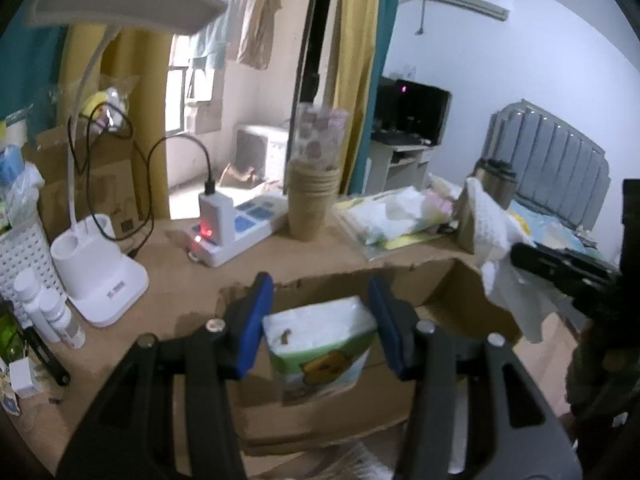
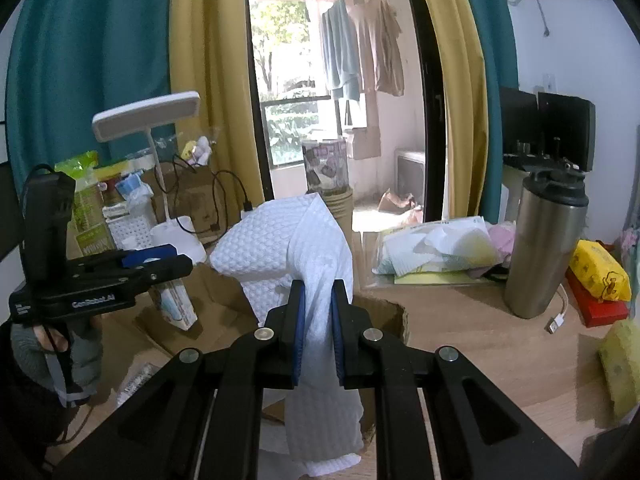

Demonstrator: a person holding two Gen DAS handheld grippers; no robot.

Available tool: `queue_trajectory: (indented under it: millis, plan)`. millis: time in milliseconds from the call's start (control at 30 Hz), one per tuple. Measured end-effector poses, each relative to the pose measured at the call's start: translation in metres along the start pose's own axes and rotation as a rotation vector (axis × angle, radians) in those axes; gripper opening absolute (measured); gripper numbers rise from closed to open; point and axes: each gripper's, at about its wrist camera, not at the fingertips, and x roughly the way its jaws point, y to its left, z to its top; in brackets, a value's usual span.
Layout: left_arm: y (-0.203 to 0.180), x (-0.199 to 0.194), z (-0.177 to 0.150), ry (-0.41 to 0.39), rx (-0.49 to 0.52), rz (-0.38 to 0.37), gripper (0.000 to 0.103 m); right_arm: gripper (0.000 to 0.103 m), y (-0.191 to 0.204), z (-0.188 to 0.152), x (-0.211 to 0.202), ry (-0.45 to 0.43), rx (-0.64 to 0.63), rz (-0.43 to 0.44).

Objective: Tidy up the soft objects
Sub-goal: 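Lower the tissue pack into the cardboard box with the left tool while the right tool drops the towel in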

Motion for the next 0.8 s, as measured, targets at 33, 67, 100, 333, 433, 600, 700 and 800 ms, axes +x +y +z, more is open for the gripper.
queue_trajectory:
  millis: [33,67,100,333,433,600,700,800]
  plan:
    - [0.001,0.003,-0.002,0.007,-0.002,0.006,0.052,0.014,0.0,-0.001,0.002,0.007,0.0,-0.002]
    - [0.003,0.007,-0.003,0.016,-0.004,0.011,0.052,0.014,0.001,-0.001,0.005,0.012,0.0,-0.003]
    - [0.004,0.01,-0.005,0.029,-0.006,0.017,0.052,0.014,0.001,-0.002,0.006,0.016,-0.001,-0.005]
    - [0.002,0.002,-0.004,0.017,-0.001,0.028,0.076,0.019,0.002,-0.01,0.023,0.075,-0.009,-0.048]
    - [0.001,-0.007,-0.003,-0.001,0.003,0.038,0.089,0.037,0.002,-0.011,0.025,0.072,-0.006,-0.067]
    - [-0.003,-0.026,-0.006,-0.02,0.009,0.041,0.094,0.061,0.001,-0.011,0.025,0.065,-0.009,-0.092]
    - [-0.005,-0.037,-0.008,-0.033,0.002,0.051,0.095,0.061,0.0,-0.011,0.017,0.048,0.001,-0.089]
    - [-0.003,-0.048,-0.01,-0.046,-0.015,0.048,0.097,0.061,0.001,-0.01,0.007,0.033,0.001,-0.086]
